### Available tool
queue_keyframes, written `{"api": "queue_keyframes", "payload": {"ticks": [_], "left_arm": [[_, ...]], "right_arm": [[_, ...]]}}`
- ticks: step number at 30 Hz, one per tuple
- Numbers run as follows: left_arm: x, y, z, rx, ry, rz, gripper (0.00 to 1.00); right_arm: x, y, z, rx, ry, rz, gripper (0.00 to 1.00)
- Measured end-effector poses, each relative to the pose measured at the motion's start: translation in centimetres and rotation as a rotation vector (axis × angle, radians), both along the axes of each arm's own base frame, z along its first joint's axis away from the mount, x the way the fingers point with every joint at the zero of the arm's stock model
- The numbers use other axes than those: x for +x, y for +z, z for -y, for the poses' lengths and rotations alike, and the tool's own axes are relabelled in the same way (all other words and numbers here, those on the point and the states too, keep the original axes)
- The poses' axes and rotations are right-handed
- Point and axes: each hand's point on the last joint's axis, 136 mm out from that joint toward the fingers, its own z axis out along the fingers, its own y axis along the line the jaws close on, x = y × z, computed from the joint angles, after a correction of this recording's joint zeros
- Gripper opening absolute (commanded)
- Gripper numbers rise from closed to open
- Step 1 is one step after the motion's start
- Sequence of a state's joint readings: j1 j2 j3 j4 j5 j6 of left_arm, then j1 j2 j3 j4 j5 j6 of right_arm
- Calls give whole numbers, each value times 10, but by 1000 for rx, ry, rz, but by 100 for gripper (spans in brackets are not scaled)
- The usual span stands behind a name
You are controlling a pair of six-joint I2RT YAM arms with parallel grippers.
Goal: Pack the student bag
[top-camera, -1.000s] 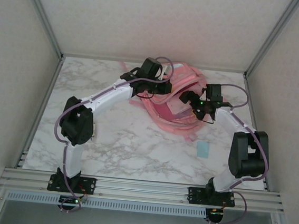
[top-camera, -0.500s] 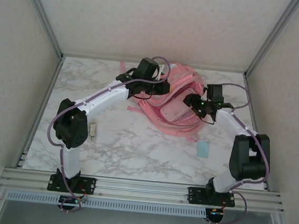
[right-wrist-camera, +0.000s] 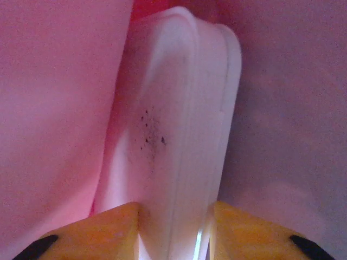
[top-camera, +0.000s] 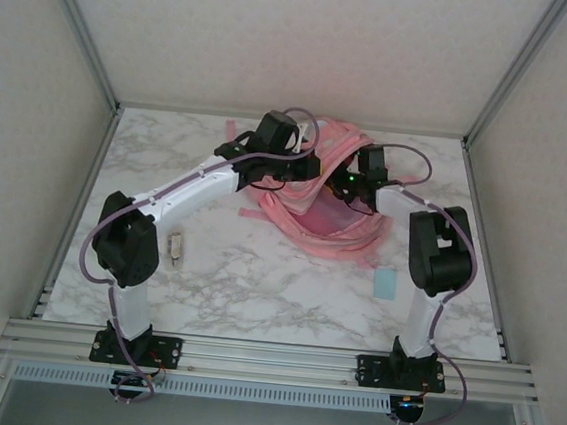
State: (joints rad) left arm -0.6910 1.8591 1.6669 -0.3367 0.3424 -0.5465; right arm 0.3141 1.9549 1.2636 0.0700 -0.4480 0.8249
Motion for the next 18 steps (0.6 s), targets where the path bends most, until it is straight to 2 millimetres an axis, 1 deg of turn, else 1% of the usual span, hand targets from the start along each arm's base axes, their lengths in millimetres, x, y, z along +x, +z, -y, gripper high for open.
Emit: {"api": "queue_keyframes", "payload": {"ticks": [2, 4, 6, 8, 11, 14, 15, 16, 18], "left_arm": [[0, 4, -2, -2, 6, 7, 0], [-1, 5, -3, -1, 9, 9, 0], [-2, 4, -3, 1, 9, 10, 0], [-2, 3, -3, 4, 10, 8, 0], [-1, 3, -3, 4, 13, 11, 0], [-1, 3, -3, 4, 13, 12, 0], [-2, 3, -2, 3, 12, 12, 0], [-1, 3, -2, 2, 13, 12, 0], [0, 2, -1, -1, 13, 11, 0]], "right_arm": [[5, 0, -8, 14, 7, 3, 41], [4, 0, -9, 14, 10, 1, 47], [2, 0, -6, -3, 8, 2, 51], [-9, 2, 0, -32, 8, -3, 58], [-32, 22, 14, -90, 15, 19, 67], [-56, 57, 30, -151, 25, 84, 75], [-62, 65, 34, -167, 26, 97, 78], [-70, 73, 39, -187, 28, 115, 82], [-85, 80, 49, -228, 33, 127, 93]]}}
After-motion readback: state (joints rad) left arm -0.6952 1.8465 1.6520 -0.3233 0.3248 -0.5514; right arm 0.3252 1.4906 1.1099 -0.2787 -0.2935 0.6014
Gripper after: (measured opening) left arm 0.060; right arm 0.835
